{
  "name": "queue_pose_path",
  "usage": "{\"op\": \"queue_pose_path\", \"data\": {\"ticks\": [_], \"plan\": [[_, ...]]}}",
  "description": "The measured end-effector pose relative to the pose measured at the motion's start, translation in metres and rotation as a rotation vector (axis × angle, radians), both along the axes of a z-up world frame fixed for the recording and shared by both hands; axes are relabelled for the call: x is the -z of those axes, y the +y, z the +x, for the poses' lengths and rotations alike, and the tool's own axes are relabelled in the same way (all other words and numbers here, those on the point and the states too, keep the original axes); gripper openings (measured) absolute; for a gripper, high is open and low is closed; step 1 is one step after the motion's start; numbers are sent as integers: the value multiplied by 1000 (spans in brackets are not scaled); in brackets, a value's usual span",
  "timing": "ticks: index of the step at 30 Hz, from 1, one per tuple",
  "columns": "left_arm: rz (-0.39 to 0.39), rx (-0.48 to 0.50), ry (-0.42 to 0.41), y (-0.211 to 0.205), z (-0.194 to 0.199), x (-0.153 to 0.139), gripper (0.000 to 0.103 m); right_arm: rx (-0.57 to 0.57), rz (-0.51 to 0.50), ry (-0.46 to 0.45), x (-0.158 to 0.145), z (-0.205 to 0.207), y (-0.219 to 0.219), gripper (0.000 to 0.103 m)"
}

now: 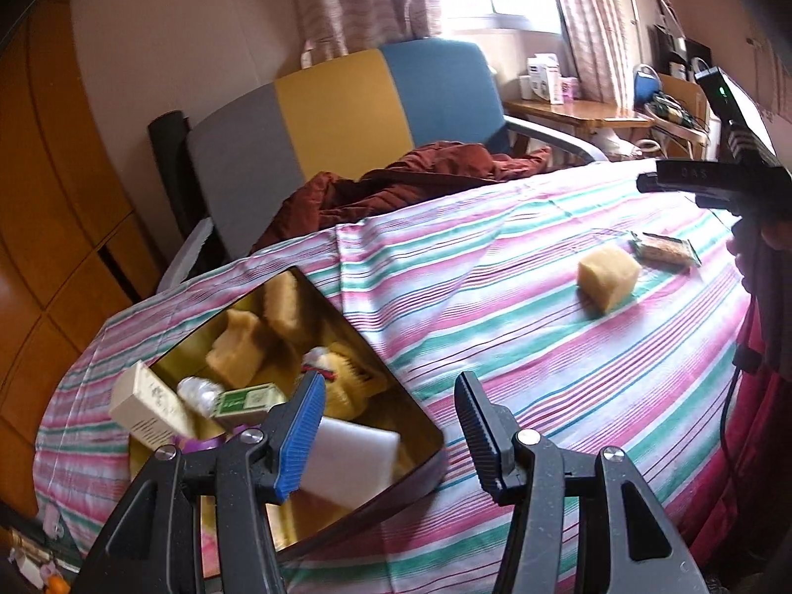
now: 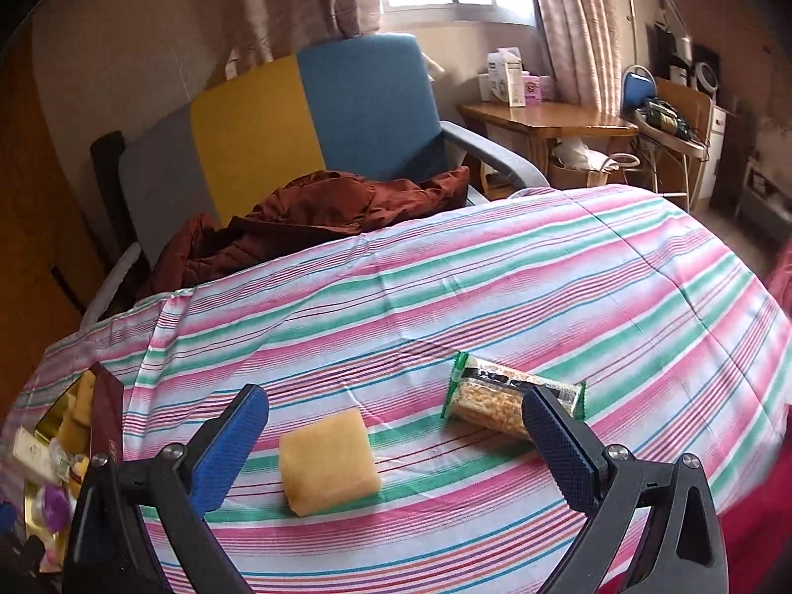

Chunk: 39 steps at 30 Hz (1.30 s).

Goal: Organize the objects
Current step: 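Move both tools back toward the yellow sponge and small cracker packet, then grasp the yellow sponge with the left tool while the right tool grasps the small cracker packet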

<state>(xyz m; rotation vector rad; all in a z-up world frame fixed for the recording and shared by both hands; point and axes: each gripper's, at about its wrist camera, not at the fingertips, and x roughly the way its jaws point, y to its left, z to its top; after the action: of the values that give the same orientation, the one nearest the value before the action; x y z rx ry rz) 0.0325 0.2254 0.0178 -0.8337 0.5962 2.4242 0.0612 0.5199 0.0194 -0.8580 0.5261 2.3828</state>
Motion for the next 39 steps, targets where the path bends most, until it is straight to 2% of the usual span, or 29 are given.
{"op": "queue_pose_path", "data": {"ticks": [13, 18, 26, 32, 33, 36, 39], "plan": [[-41, 107, -55, 58, -3, 18, 55, 61, -72, 47, -2, 13, 17, 103], [-19, 135, -156, 83, -15, 32, 55, 104, -104, 78, -3, 22, 25, 103], [49, 223, -277, 136, -28, 41, 55, 184, -223, 123, 6, 37, 48, 103], [145, 228, -489, 180, -45, 51, 55, 214, -275, 137, 10, 42, 56, 103], [153, 221, -495, 188, -46, 51, 59, 215, -279, 138, 11, 42, 57, 103], [165, 189, -527, 212, -53, 56, 83, 213, -292, 139, 12, 42, 58, 103], [169, 140, -570, 233, -64, 65, 84, 210, -294, 143, 12, 43, 59, 103]]}}
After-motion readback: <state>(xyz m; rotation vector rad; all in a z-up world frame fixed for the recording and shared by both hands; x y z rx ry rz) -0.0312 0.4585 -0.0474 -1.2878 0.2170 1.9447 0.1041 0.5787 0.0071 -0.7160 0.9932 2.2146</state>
